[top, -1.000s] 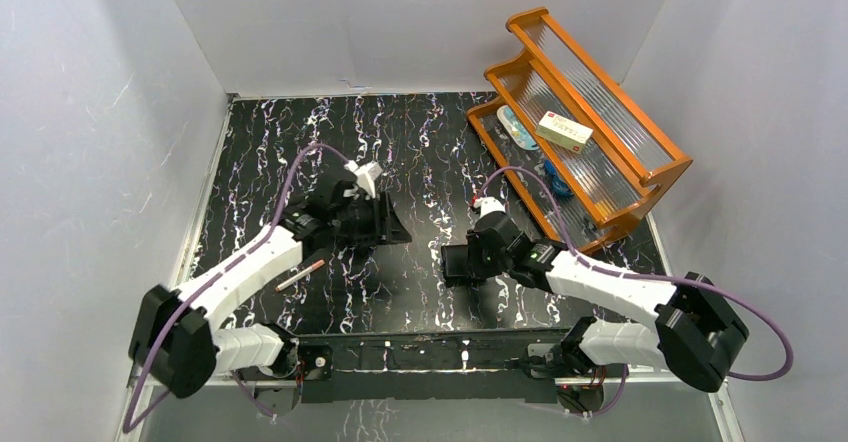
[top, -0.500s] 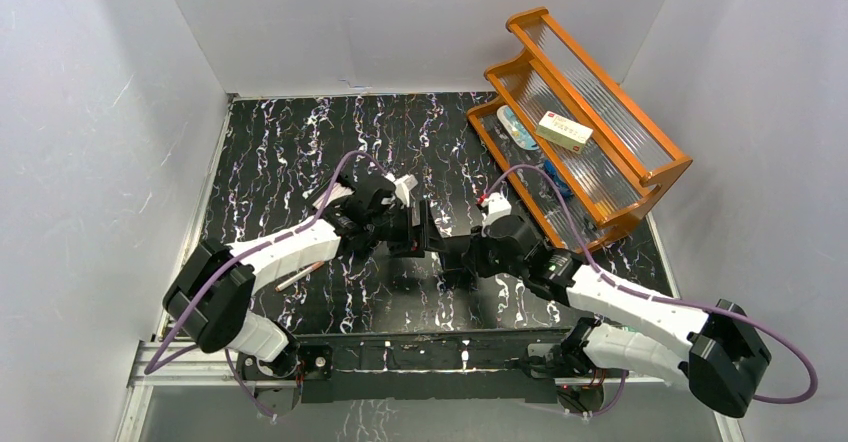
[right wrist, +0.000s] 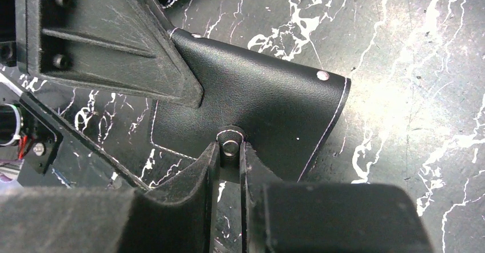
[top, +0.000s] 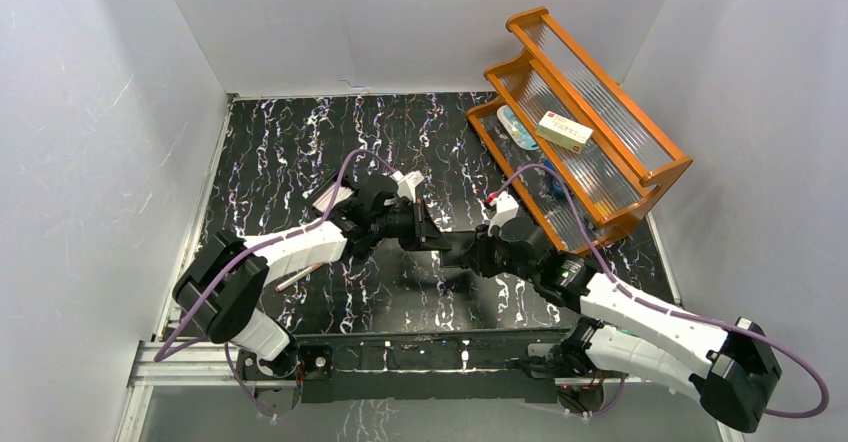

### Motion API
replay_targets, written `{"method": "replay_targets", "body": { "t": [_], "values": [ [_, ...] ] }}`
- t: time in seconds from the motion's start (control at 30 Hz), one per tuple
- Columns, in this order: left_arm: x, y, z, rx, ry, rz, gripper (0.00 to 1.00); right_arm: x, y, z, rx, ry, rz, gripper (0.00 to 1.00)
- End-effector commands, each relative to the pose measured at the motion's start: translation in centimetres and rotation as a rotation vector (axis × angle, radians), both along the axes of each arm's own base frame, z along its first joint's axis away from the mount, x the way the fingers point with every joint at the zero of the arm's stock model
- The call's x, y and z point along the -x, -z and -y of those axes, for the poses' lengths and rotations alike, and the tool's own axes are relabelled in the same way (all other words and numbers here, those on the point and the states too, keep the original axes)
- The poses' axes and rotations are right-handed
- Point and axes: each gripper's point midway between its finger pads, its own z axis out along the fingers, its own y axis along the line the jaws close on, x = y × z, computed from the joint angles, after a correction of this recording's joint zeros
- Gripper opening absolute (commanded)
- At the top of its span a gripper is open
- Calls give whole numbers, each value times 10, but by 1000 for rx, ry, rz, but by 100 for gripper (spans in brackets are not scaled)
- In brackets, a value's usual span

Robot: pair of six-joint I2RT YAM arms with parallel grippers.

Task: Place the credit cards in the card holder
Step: Open the card holder at the center of the board.

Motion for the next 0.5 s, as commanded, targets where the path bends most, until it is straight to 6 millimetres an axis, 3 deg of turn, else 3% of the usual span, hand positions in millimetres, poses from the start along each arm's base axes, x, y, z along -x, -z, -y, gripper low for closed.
{"method": "replay_targets", "body": {
  "t": [0.0,0.23,0.4,0.47],
  "values": [
    [-4,-11,-4,-6,-35,44,0,0,-36,-3,-108,12,59,0],
    [-9,-7,-11,-48,-73,52,0,27,-30,9,-194,-24,29,7],
    [-10,-9,-10,-38,-75,60,0,41,-22,4,-257,-52,-38,9],
    [-8,-10,-8,-30,-63,61,0,41,-23,2,-267,-42,-55,17]
  ]
}}
